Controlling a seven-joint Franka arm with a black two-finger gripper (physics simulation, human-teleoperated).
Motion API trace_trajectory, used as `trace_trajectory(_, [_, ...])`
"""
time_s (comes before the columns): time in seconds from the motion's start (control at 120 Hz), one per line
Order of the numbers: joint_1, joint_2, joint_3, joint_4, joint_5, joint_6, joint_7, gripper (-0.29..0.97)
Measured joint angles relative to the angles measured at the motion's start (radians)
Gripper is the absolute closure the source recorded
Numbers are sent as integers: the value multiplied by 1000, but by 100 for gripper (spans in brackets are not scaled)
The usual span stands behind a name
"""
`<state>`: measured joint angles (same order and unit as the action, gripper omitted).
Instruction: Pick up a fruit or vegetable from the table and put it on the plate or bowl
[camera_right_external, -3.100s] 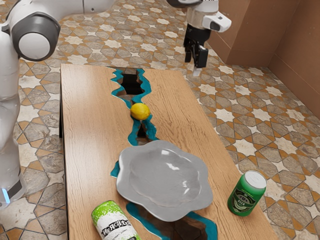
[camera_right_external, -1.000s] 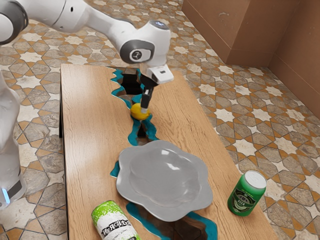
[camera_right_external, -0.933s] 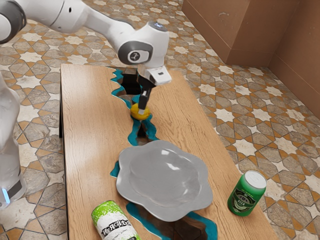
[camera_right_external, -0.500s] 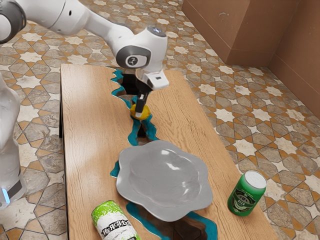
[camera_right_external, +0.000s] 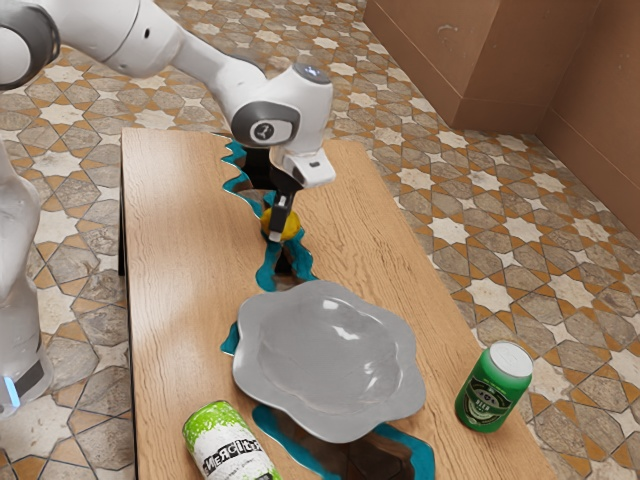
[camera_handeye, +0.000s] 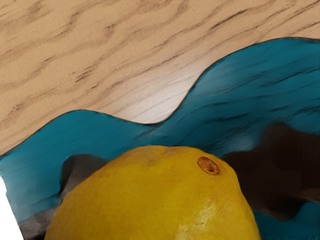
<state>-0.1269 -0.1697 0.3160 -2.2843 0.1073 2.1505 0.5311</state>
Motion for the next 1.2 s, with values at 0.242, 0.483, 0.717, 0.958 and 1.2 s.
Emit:
trace_trajectory(0.242, [0,9,0,2,7,7,-6,34])
trace_trajectory(0.483, [3,-63,-55,68,12,-63,-23,37])
trace_trajectory(0.717, [-2,-103,-352,166,-22,-200,-69,36])
trace_trajectory(0.958, [-3,-110,-583,181,-86,-275,-119,37])
trace_trajectory(1.2, [-3,-109,-623,190,-114,-310,-160,31])
